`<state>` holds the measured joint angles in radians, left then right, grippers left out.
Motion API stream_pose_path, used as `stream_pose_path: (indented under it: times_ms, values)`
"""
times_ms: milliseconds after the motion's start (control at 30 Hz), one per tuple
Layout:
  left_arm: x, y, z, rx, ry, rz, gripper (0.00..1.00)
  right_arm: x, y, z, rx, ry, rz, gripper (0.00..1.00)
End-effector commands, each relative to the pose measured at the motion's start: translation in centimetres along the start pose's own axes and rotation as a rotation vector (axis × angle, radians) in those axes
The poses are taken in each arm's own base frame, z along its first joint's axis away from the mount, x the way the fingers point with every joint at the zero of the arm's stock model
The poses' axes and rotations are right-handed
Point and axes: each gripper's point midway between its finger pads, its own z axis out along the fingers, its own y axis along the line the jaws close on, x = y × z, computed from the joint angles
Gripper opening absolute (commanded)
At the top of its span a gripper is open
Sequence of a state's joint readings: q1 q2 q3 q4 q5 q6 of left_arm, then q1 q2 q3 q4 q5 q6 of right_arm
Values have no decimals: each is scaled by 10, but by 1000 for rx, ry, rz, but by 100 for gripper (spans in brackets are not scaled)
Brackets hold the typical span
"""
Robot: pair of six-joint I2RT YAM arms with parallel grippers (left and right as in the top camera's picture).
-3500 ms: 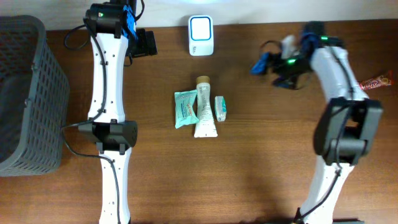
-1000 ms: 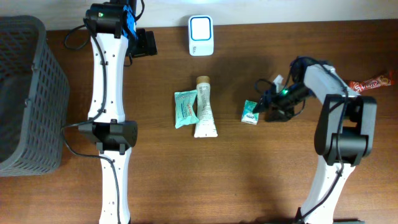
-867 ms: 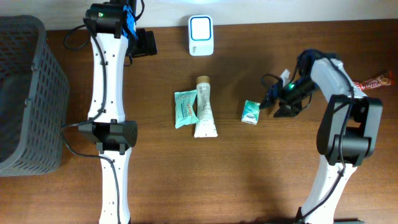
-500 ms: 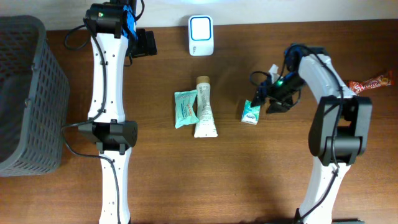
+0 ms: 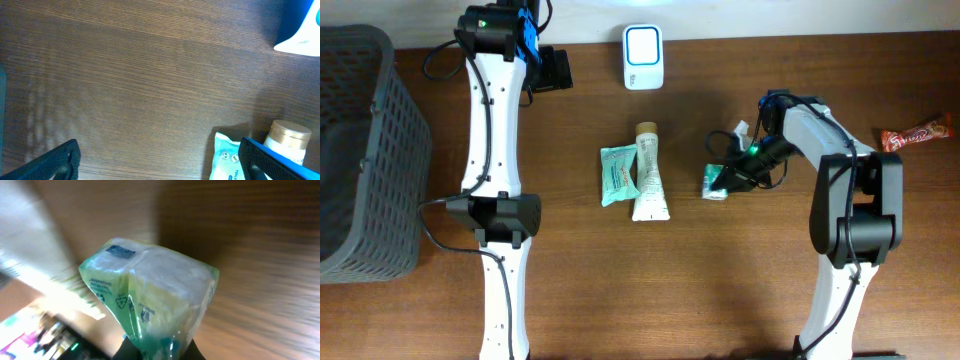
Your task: Scan the item barcode
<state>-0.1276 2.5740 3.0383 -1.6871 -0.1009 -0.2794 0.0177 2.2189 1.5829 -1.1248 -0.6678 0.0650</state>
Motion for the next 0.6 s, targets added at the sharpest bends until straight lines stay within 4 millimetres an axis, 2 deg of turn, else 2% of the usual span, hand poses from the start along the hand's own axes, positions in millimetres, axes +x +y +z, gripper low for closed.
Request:
stream_pose_path:
  times_ms: [0,33,200,367,567]
  values:
    - [1,2,5,2,12,4,99,13,65,-8,-372,16,-201,4]
    - [1,2,5,2,12,4,99,17,74,-11,-426,14,-262,4]
    - [1,2,5,2,12,4,99,28,72,-11,-424,38,-317,4]
    - [1,2,5,2,12,4,99,29,71,-11,-416,41,-319,4]
    - [1,2,5,2,12,4,99,28,37,2,-185,84,-264,4]
